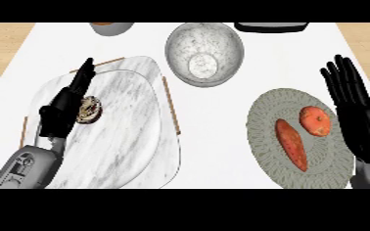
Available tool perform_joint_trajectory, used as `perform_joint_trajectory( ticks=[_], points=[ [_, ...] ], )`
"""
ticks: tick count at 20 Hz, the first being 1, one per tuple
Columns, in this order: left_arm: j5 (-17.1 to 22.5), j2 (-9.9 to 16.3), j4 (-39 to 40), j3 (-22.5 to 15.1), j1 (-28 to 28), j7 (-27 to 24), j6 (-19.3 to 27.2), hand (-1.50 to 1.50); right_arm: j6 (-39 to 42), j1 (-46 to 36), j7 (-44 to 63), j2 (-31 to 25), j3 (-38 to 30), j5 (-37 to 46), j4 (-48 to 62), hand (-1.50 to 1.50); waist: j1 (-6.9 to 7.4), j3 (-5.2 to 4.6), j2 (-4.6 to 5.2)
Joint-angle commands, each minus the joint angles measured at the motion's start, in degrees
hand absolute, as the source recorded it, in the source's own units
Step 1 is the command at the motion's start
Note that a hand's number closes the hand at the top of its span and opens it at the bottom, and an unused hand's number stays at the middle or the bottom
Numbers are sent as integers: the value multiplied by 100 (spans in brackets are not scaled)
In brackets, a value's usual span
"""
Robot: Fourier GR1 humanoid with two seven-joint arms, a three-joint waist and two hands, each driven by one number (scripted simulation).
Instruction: Pick the sweet potato from the placemat and place it in the bowl
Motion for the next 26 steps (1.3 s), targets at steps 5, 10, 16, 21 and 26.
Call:
perform_joint_trajectory(
  ticks=[5, 10, 16, 21, 26],
  points=[
    [394, -81, -213, 722, -375, -266, 214, 0, 2296, -265, 212, 328, 1947, -1037, -750, -150, 469, -64, -33],
    [856, -60, -470, 1266, 187, -327, 155, 0, 1299, 1009, -1292, -42, 1640, 1096, -1420, -150, -93, -63, -40],
    [867, -110, -802, 1387, 362, -47, 186, 0, 1973, 2133, -2742, -1047, 1214, 1682, -1813, -150, -114, -63, -29],
    [938, 268, -569, 1696, 127, 63, -72, 0, 1876, 1836, -1890, -1771, 91, 1878, -2246, -150, -123, -70, -22],
    [973, 230, -638, 1729, 59, 210, -81, 0, 2466, 1628, -1003, -2695, -873, 1553, -2260, -150, -70, -75, -5]
  ],
)
